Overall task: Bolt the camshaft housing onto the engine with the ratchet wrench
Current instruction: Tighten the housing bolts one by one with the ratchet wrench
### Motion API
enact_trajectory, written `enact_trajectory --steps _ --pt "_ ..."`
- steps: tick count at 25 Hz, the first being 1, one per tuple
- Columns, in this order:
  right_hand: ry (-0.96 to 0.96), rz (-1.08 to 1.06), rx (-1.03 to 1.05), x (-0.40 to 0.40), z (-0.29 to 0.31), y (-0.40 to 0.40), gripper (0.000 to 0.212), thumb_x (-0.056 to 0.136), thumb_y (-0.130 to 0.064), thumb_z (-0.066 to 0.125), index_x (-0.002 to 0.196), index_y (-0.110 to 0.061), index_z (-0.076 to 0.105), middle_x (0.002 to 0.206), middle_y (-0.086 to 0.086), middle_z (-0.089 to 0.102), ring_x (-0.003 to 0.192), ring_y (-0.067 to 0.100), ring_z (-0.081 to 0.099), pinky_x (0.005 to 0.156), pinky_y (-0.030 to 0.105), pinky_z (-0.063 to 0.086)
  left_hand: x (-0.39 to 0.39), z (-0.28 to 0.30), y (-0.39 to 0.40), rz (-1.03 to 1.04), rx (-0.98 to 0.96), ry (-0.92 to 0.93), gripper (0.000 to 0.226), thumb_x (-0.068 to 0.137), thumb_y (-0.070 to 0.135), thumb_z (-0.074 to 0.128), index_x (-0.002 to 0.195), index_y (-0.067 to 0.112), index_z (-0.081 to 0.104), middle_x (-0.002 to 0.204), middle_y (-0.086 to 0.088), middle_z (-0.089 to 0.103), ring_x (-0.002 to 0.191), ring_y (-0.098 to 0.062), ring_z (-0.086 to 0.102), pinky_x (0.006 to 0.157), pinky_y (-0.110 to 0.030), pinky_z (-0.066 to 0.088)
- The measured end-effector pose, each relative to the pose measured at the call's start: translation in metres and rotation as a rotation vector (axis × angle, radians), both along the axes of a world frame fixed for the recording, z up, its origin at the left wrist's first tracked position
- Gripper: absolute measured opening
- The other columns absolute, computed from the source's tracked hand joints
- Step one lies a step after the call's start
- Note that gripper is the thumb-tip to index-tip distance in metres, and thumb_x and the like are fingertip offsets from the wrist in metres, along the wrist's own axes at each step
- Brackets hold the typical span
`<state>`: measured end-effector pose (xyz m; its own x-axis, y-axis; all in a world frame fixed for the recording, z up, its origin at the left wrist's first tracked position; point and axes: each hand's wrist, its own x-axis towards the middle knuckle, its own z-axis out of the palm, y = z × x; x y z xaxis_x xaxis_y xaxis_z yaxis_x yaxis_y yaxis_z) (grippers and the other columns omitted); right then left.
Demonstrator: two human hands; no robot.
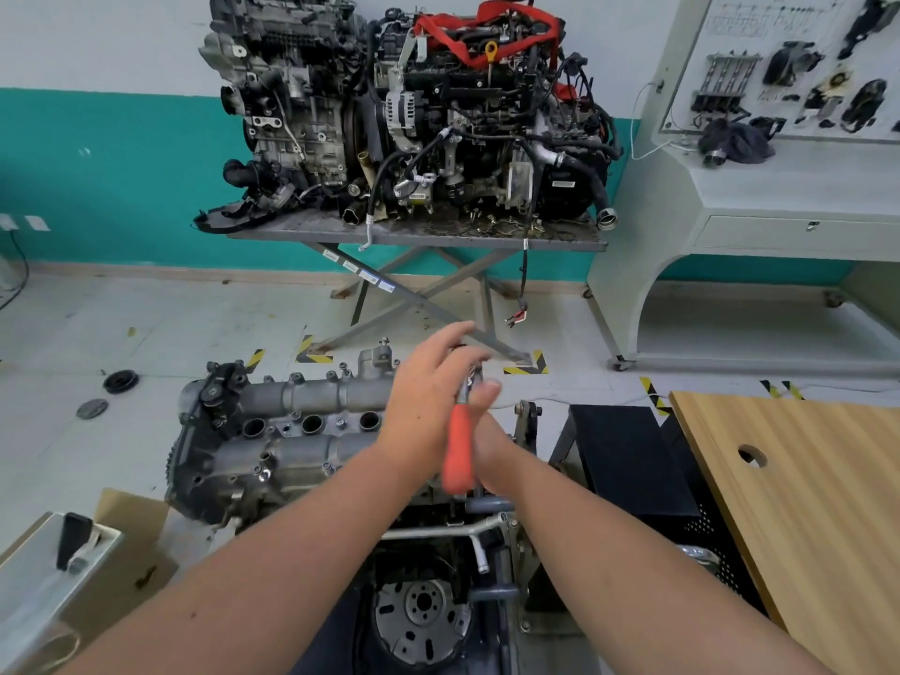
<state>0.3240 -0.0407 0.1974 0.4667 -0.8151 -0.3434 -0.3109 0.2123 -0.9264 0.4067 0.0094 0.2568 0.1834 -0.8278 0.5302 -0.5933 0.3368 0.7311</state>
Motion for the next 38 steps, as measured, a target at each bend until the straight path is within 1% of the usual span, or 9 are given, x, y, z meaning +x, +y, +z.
enact_trajectory --steps 5,8,14,19,22,25,27,33,38 --pt "0.140 0.079 -0.121 0.002 -0.005 -0.002 0.028 0.092 -0.009 0.039 0.069 -0.007 0.054 0.058 0.007 0.049 0.061 0.020 0.039 0.057 0.031 0.030 -0.022 0.008 0.003 0.090 0.259 1.229 0.034 0.100 0.049 0.045 0.098 0.027 0.070 0.092 -0.006 0.076 0.088 -0.020 0.072 0.072 -0.029 0.056" --pt "0.109 0.077 -0.060 0.002 -0.005 -0.001 0.042 0.092 -0.016 0.040 0.050 -0.021 0.042 0.048 -0.002 0.034 0.052 0.018 0.026 0.057 0.034 0.026 -0.007 0.024 -0.014 0.103 0.416 1.291 0.025 0.102 0.032 0.050 0.093 0.011 0.059 0.070 -0.007 0.072 0.064 -0.020 0.069 0.060 -0.030 0.054" --pt "0.147 0.101 -0.113 0.000 -0.008 -0.001 0.060 0.101 -0.045 0.043 0.045 -0.025 0.037 0.048 -0.003 0.034 0.053 0.019 0.033 0.076 0.036 0.041 0.000 0.061 -0.036 0.140 0.768 0.447 0.022 0.101 0.022 0.042 0.093 0.006 0.056 0.061 -0.001 0.065 0.050 -0.013 0.065 0.042 -0.019 0.044" --pt "0.149 0.124 -0.101 -0.002 -0.007 -0.002 0.053 0.097 -0.043 0.044 0.048 -0.024 0.034 0.047 -0.003 0.032 0.050 0.018 0.029 0.070 0.036 0.035 -0.010 0.069 -0.043 0.062 0.525 -1.081 0.025 0.105 0.028 0.038 0.105 0.011 0.055 0.077 0.000 0.053 0.072 -0.022 0.061 0.057 -0.035 0.046" --pt "0.180 0.129 -0.150 0.000 -0.003 -0.001 0.024 0.079 -0.030 0.041 0.059 -0.020 0.033 0.052 -0.003 0.032 0.052 0.017 0.029 0.062 0.036 0.030 -0.009 0.052 -0.028 -0.014 0.298 -1.162 0.040 0.098 0.054 0.032 0.087 0.023 0.054 0.083 0.009 0.049 0.082 -0.017 0.057 0.072 -0.034 0.039" --pt "0.058 0.030 -0.062 -0.002 -0.008 -0.004 0.025 0.100 -0.016 0.042 0.077 -0.024 0.049 0.076 -0.008 0.052 0.065 0.007 0.058 0.069 0.020 0.051 0.000 0.027 -0.009 0.067 -0.015 -0.884 0.049 0.093 0.057 0.044 0.080 0.016 0.069 0.099 0.002 0.061 0.095 -0.020 0.056 0.085 -0.037 0.041" --pt "-0.021 -0.006 0.030 -0.003 -0.011 -0.005 0.030 0.103 -0.022 0.036 0.097 -0.006 0.061 0.094 0.011 0.064 0.084 0.024 0.066 0.087 0.041 0.057 0.000 0.013 0.001 -0.012 0.033 -0.436 0.040 0.098 0.048 0.047 0.095 0.015 0.070 0.123 0.004 0.059 0.113 -0.011 0.052 0.096 -0.029 0.042" --pt "0.108 0.040 -0.097 0.001 -0.017 -0.005 0.038 0.094 -0.010 0.040 0.057 -0.019 0.040 0.054 0.000 0.037 0.056 0.020 0.030 0.063 0.043 0.028 -0.024 0.012 0.000 -0.043 0.350 1.124 0.037 0.104 0.043 0.041 0.098 0.020 0.069 0.090 -0.007 0.075 0.088 -0.025 0.070 0.082 -0.037 0.054" --pt "0.108 0.052 -0.054 0.001 -0.011 -0.001 0.041 0.092 -0.029 0.044 0.053 -0.022 0.034 0.050 0.000 0.031 0.050 0.018 0.025 0.063 0.035 0.029 -0.008 0.035 -0.021 0.091 0.602 0.973 0.030 0.101 0.032 0.047 0.083 0.011 0.059 0.065 -0.004 0.070 0.066 -0.021 0.072 0.069 -0.034 0.054"
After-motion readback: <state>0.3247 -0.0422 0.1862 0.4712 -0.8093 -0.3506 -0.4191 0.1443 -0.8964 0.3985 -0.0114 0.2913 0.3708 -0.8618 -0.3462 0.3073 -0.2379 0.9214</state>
